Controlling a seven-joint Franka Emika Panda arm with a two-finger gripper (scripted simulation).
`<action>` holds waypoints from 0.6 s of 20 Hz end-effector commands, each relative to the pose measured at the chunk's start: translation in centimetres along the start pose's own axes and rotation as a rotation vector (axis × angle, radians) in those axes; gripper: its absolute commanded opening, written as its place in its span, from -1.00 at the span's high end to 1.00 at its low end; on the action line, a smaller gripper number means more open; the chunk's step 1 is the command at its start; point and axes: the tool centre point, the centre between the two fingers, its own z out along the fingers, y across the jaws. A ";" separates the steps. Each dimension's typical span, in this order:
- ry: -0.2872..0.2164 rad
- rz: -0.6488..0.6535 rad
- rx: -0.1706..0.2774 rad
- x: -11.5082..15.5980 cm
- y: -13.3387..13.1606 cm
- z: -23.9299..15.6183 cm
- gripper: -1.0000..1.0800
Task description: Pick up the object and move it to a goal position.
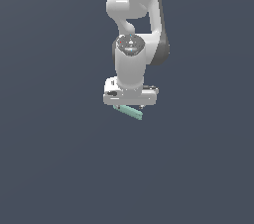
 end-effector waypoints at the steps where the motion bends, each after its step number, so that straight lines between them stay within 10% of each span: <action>1: 0.000 0.000 0.000 0.0 0.0 0.0 -0.92; 12: -0.023 0.021 -0.019 -0.5 2.4 -0.3 -0.92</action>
